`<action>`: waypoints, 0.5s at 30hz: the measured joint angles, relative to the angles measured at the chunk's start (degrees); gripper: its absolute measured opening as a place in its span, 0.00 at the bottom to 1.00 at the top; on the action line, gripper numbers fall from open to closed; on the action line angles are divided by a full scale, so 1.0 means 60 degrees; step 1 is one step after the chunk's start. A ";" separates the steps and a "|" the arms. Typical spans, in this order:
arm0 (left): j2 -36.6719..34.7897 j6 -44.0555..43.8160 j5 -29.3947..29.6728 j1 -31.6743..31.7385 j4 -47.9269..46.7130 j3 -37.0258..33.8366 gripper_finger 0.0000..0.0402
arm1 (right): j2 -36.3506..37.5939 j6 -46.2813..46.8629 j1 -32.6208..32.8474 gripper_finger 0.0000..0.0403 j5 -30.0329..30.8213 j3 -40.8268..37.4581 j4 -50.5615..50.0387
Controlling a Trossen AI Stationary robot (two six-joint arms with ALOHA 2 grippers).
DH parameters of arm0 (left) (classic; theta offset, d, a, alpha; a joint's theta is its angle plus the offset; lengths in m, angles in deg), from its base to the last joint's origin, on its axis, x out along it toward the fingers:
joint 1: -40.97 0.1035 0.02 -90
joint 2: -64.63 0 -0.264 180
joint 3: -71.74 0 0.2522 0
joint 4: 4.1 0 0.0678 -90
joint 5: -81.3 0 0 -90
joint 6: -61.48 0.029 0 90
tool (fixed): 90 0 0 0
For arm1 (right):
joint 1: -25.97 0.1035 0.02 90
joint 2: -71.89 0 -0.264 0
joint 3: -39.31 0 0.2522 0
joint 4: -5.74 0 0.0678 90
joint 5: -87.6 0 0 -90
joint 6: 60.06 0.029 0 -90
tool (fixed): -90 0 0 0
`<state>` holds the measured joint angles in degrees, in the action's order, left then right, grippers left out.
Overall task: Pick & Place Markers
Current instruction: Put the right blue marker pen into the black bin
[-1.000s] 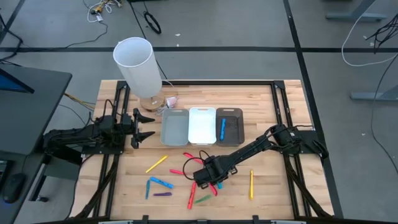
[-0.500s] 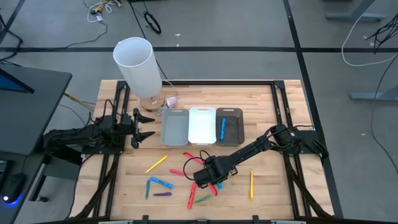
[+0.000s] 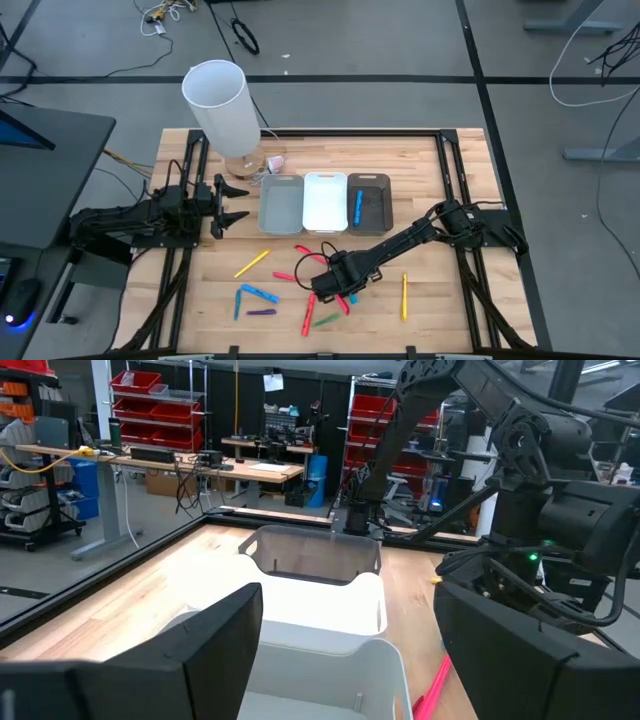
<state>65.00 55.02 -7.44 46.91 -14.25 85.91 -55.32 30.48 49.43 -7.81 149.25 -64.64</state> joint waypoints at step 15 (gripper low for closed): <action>0.0000 -0.0002 0.0000 -0.0003 0.0001 0.0002 0.75 | 0.0117 0.0111 0.0036 0.15 0.0071 -0.0004 -0.0094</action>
<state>64.99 55.01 -7.44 46.89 -14.25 85.92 -54.62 31.15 49.65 -7.38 149.23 -65.21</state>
